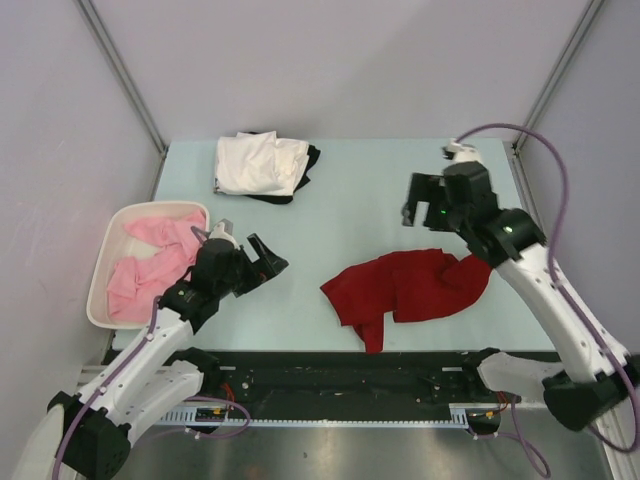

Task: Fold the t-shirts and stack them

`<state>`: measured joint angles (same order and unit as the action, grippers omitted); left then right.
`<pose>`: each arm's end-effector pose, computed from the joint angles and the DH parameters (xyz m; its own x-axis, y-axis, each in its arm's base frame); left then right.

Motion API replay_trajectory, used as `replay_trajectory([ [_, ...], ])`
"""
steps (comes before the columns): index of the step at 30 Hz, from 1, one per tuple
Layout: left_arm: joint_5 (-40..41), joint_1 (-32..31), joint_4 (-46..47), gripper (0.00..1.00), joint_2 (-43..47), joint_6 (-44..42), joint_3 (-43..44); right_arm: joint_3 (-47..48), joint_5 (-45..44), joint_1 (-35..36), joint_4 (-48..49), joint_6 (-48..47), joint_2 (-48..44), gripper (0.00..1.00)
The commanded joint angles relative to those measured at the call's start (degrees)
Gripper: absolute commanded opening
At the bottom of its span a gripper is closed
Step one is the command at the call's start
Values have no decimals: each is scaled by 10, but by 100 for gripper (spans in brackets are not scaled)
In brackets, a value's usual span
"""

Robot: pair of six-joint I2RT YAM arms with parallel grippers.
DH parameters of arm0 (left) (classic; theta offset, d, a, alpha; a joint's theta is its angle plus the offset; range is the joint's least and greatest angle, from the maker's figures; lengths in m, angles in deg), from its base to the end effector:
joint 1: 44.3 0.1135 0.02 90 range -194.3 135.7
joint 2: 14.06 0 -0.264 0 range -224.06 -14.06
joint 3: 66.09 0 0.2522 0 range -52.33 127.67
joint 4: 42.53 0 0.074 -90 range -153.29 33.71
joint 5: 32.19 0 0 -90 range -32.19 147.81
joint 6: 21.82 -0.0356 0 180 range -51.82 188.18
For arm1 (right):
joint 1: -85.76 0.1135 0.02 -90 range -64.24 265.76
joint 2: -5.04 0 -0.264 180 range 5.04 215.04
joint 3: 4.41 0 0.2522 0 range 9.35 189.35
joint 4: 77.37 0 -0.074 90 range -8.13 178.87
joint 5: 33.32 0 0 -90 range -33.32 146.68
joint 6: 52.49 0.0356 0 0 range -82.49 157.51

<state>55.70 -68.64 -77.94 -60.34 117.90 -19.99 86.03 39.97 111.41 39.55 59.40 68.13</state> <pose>0.1624 -0.0749 0.2397 -0.6778 -0.5301 -0.5094 -0.1206 0.7637 -0.6342 0.1958 0.0827 0.4017 -0.5646 0.1250 -0.8158 0.0068 0.9891 0.1469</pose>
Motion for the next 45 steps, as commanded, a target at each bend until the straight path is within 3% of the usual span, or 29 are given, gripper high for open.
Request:
replay_trajectory([
  [1, 4, 3, 6, 100, 1, 2, 26, 12, 118, 87, 77, -33, 147, 100],
  [8, -3, 3, 7, 100, 15, 10, 22, 42, 158, 149, 161, -58, 325, 99],
  [18, -11, 3, -6, 100, 65, 16, -3, 57, 189, 214, 186, -90, 433, 93],
  [35, -13, 8, -16, 100, 104, 14, -19, 56, 175, 276, 191, -105, 508, 87],
  [43, -15, 15, -26, 100, 113, 6, -19, 43, 136, 277, 186, -102, 521, 66],
  [45, -15, 17, -28, 100, 116, 3, -19, 32, 128, 278, 191, -101, 520, 65],
])
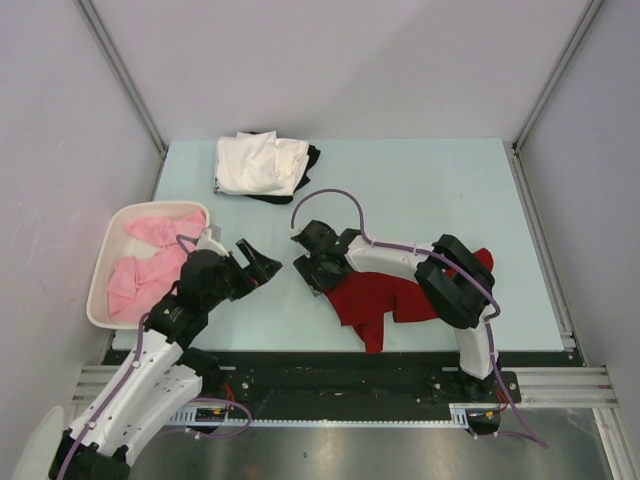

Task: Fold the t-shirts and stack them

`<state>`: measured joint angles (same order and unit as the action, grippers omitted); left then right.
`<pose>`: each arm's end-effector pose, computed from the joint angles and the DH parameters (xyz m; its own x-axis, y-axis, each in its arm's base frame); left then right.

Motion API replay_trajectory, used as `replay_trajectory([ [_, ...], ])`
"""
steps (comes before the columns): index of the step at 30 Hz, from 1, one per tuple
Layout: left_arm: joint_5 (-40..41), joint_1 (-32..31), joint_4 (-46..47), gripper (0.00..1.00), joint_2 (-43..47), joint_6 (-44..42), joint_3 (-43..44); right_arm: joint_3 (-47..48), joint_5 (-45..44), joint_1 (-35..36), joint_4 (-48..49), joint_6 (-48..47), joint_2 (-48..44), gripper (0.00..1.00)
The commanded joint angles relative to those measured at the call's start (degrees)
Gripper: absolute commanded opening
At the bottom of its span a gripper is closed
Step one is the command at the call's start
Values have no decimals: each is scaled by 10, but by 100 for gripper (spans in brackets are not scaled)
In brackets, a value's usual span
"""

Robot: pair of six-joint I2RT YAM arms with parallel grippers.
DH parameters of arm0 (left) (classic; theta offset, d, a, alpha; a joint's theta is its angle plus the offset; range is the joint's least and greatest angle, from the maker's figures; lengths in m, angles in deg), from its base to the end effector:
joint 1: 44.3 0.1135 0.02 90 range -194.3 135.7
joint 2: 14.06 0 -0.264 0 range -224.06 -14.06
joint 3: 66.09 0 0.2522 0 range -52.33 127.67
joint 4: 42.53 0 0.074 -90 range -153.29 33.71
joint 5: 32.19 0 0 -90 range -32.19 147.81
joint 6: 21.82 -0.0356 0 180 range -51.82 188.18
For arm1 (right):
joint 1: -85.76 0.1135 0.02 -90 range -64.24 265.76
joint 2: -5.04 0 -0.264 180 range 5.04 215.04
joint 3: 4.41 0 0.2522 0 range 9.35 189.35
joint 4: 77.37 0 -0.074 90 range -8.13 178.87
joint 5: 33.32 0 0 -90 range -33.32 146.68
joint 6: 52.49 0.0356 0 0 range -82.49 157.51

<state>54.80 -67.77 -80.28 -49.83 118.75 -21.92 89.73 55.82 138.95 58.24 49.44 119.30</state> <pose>0.1376 -0.0618 0.2510 -0.6252 -0.5695 -0.5337 -0.0680 0.7210 -0.6896 0.2476 0.3299 0.1685 -0.6938 -0.5822 -0.4239 -0.6677 0.7406 0.0757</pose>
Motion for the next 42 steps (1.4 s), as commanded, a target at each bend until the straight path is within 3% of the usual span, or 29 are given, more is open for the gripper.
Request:
replay_trajectory([
  [1, -6, 11, -8, 100, 13, -6, 1, -8, -33, 2, 3, -1, 9, 63],
  [6, -8, 19, -11, 100, 17, -13, 2, -28, -47, 2, 9, -1, 3, 57],
  [13, -14, 34, -17, 100, 11, -22, 9, -45, -57, 2, 15, 1, 2, 40],
  [15, -15, 39, -20, 100, 11, -26, 10, -45, -61, 2, 15, 7, 3, 29],
  [17, -23, 59, -24, 100, 13, -34, 10, -46, -64, 2, 16, 11, 7, 25],
  [20, -37, 77, -26, 100, 16, -39, 8, -45, -83, 3, 22, 16, 4, 0],
  [23, -47, 82, -20, 100, 16, -35, 4, -36, -106, 3, 29, 17, -17, 0],
  [27, -92, 82, 37, 100, 5, -28, -14, 27, -172, -3, 3, 17, -110, 0],
  [33, -163, 80, 94, 100, -54, -28, -25, 178, -320, -48, -83, 18, -221, 0],
  [37, -171, 72, 119, 100, -54, -27, -26, 208, -381, -140, -98, 16, -298, 0],
  [42, -183, 54, 158, 100, -81, -21, -17, 189, -383, -237, -113, 22, -368, 0],
])
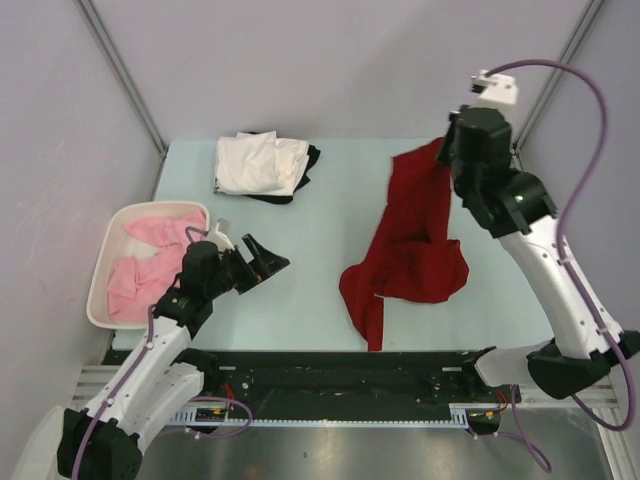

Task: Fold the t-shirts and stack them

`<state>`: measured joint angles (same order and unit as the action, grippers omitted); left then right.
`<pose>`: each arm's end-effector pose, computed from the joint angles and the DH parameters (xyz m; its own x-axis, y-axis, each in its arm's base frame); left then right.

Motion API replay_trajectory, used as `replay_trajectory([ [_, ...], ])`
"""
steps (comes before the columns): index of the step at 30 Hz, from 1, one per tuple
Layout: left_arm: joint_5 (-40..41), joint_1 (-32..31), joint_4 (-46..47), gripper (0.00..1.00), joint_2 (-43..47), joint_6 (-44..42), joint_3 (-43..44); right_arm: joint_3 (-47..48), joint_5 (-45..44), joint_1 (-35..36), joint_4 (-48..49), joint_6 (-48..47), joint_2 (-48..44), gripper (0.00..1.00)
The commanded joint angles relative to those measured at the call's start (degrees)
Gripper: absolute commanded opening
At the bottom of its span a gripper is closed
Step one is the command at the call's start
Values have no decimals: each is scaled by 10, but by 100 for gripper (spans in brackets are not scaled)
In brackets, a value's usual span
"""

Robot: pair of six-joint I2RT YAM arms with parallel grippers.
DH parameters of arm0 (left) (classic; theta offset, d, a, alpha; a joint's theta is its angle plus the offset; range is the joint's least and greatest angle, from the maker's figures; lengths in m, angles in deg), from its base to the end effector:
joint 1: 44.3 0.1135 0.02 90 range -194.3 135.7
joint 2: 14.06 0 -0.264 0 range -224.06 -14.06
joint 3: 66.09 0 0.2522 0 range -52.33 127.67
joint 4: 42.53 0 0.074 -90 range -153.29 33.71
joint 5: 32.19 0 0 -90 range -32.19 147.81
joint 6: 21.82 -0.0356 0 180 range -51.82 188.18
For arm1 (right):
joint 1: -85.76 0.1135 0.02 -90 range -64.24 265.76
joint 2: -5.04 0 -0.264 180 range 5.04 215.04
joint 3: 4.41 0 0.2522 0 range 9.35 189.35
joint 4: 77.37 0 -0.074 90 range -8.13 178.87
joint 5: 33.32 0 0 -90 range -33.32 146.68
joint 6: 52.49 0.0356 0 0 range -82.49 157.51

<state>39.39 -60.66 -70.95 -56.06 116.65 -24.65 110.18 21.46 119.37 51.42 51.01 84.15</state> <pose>0.1602 -0.0588 0.2355 -0.7068 -0.5327 -0.4654 0.0050 0.6541 -0.7564 0.2402 0.1350 0.4912 -0.2172 0.0846 -0.9725 0.0625 0.9954 0.0727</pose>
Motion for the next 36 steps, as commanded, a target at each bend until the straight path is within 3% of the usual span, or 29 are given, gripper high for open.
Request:
replay_trajectory([
  [1, -26, -24, 74, 100, -24, 5, 12, -21, -34, -56, -45, 5, -23, 0],
  [8, -1, -132, 169, 100, -144, 21, 64, -60, -38, -119, -40, 1, -59, 0],
  [11, 14, -204, 181, 97, -208, 22, 103, -60, -31, -123, -43, 1, -57, 0],
  [12, 28, -254, 170, 97, -235, 12, 129, -60, -24, -127, -44, 4, -55, 0],
  [14, 84, -307, 136, 94, -254, 6, 148, -62, -21, -128, -45, 8, -57, 0],
  [15, 98, -354, 132, 93, -268, 8, 149, -62, -14, -129, -45, 8, -58, 0],
  [21, 156, -493, 144, 87, -344, 63, 124, -69, -3, -130, -47, 10, -59, 0],
  [27, 182, -554, 127, 84, -408, 84, 153, -76, 6, -130, -52, 16, -66, 0],
  [36, 182, -564, 139, 79, -462, 93, 177, -91, 9, -131, -47, 14, -86, 0],
])
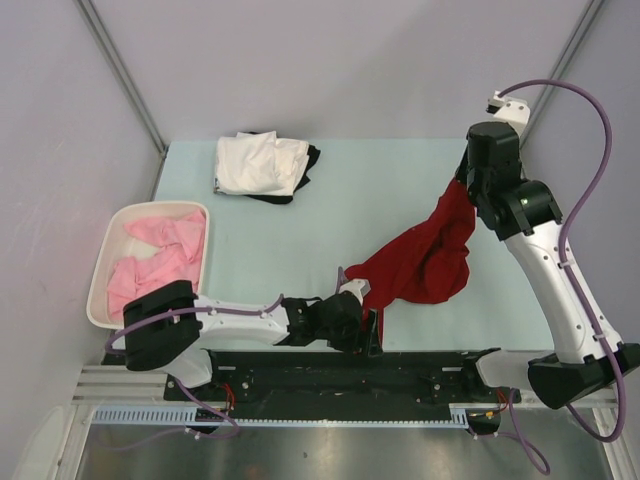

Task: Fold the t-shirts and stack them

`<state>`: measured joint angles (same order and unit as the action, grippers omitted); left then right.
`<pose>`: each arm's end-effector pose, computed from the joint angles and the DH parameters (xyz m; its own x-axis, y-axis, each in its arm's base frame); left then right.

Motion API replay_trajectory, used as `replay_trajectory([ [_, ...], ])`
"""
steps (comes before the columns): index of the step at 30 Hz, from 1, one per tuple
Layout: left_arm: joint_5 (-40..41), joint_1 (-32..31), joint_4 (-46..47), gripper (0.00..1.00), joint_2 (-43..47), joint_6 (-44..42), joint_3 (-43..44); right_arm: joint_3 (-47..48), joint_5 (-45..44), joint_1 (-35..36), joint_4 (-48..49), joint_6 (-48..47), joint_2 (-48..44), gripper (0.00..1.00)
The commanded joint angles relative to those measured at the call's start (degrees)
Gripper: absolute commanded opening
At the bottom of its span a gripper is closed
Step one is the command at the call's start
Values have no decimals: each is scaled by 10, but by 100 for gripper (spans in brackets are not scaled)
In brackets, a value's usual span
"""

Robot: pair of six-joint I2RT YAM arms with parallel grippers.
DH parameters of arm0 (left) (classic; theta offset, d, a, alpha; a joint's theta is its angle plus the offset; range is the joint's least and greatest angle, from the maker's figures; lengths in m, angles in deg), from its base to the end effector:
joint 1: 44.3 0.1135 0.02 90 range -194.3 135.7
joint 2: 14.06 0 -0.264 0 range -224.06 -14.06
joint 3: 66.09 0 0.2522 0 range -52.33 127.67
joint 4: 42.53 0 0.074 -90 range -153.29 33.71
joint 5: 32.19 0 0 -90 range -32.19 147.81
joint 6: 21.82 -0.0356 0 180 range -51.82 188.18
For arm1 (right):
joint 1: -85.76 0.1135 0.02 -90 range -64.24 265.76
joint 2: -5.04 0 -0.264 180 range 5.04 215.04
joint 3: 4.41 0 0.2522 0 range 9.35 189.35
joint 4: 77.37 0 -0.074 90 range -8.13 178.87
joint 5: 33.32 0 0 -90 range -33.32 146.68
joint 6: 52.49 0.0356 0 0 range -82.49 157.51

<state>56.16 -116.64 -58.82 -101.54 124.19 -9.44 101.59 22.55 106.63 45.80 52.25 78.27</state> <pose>0.0899 -0.2857 0.1677 -0.9189 0.1544 -0.3629 0.3515 0.7380 -0.5760 0.2411 0.0705 0.4606 -0.3216 0.1028 -0.9413 0.2747 0.9615 0.0111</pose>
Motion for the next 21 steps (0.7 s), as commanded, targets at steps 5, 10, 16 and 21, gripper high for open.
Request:
replay_trajectory([
  [5, 15, -4, 20, 68, -8, 16, 34, -15, 0, -3, 16, -1, -34, 0],
  [10, 15, -4, 23, 38, 2, 14, 34, -19, -1, -3, 18, -1, -34, 0],
  [16, 13, -4, 40, 0, -14, 9, 35, -19, -4, -3, 18, 0, -34, 0],
  [21, 11, 1, 34, 0, 19, -30, 38, -8, -13, -6, 16, 2, -31, 0],
])
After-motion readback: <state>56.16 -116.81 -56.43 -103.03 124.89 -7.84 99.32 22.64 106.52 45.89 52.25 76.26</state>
